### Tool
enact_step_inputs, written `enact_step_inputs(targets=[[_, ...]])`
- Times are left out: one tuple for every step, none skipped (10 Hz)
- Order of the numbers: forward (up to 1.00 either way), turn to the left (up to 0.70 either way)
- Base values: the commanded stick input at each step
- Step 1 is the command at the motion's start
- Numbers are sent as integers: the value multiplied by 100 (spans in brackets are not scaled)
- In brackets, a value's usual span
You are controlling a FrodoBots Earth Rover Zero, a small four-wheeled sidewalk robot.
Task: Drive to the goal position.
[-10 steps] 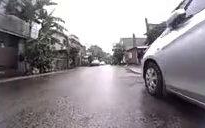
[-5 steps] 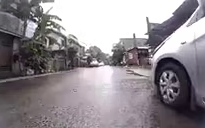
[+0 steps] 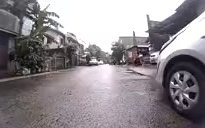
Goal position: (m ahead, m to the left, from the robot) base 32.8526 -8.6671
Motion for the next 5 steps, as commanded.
enact_step_inputs(targets=[[0, 0], [44, 0], [100, 0], [100, 0], [100, 0]])
